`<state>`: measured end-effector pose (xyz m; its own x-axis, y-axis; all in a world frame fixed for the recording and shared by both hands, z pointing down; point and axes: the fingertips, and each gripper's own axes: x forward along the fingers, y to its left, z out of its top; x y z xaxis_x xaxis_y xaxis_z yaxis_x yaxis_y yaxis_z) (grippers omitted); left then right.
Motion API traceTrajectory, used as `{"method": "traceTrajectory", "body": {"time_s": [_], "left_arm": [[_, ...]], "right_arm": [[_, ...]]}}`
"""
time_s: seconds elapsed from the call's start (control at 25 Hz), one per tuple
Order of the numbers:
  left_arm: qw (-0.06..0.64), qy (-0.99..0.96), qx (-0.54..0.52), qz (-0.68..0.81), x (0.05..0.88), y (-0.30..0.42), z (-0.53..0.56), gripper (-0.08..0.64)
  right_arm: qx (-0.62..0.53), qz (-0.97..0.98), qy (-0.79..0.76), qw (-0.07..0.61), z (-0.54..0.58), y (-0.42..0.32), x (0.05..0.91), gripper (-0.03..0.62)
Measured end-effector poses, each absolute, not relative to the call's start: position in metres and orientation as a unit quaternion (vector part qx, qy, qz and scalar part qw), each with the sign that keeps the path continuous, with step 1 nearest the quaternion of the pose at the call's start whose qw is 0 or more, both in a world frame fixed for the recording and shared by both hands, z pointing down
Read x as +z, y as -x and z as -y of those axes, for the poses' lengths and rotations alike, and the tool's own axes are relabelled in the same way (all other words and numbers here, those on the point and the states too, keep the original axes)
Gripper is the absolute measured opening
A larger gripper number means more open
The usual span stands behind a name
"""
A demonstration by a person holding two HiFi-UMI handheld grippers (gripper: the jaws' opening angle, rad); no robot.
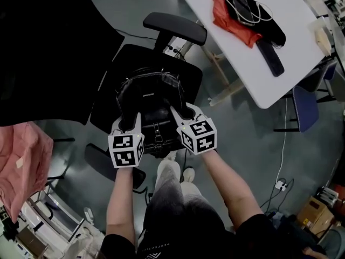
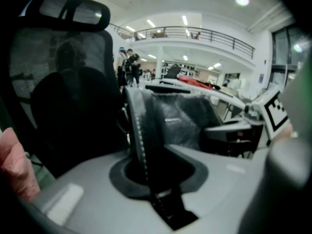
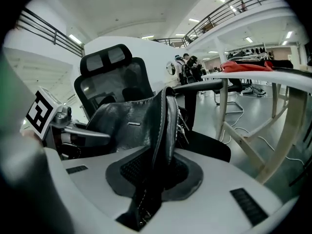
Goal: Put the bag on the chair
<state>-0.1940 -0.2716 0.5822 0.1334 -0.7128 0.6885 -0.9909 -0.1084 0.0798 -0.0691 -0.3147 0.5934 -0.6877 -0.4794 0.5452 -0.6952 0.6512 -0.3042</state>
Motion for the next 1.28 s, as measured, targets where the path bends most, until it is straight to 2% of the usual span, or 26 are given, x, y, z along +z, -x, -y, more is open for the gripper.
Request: {"method": "traceTrajectory", "body": {"time_s": [0.56,1.08,1.28], "left_arm": [[0.317,-0.677,0.25,0.615,0.616,0.212,0.29,0.106],[0.343,-0.663,0.264,0.611,0.645,0.224,0.312,0.146],[0.345,-0.652,0.273,0.617,0.655,0.233,0.316,0.185]], "right_arm": [[0.259,0.88,-0.319,0.24,0.338,0.088,0.629,0.064],[0.289,0.856,-0.333,0.272,0.356,0.091,0.664,0.097],[0.304,0.844,-0.337,0.286,0.361,0.093,0.673,0.127]]}}
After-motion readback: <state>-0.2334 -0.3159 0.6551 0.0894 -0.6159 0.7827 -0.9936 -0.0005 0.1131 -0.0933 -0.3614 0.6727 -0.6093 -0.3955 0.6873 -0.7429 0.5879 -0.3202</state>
